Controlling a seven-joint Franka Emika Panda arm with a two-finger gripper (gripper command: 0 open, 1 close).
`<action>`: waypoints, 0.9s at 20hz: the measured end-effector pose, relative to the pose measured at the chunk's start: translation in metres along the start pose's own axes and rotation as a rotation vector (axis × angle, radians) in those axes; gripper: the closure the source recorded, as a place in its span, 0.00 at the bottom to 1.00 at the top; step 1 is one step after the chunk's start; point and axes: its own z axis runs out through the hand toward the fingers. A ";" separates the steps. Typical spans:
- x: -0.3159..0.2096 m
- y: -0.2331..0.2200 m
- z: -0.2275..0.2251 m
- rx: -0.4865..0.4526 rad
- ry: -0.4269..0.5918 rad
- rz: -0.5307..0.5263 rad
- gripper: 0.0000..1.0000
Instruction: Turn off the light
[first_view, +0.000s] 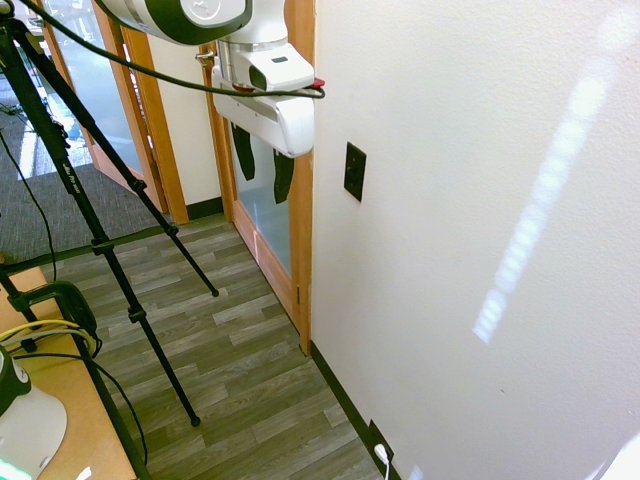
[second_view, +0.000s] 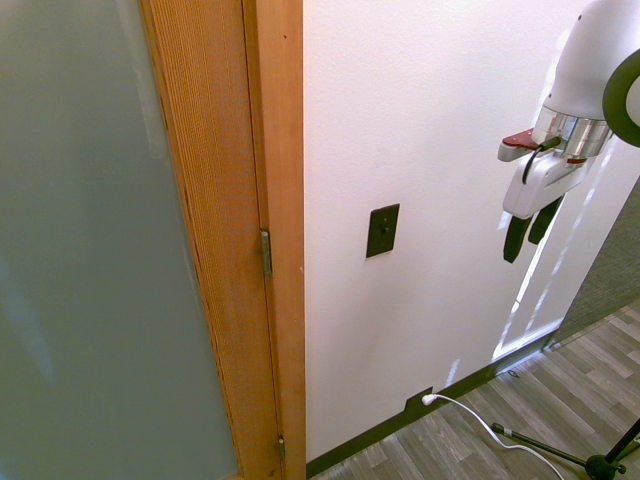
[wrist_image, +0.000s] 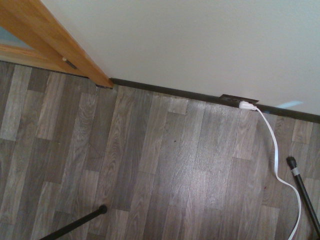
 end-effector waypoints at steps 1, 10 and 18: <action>0.000 0.000 0.001 -0.001 -0.001 0.000 0.00; 0.001 -0.063 0.007 0.187 0.147 0.122 0.00; 0.044 -0.127 0.057 0.263 0.260 0.188 1.00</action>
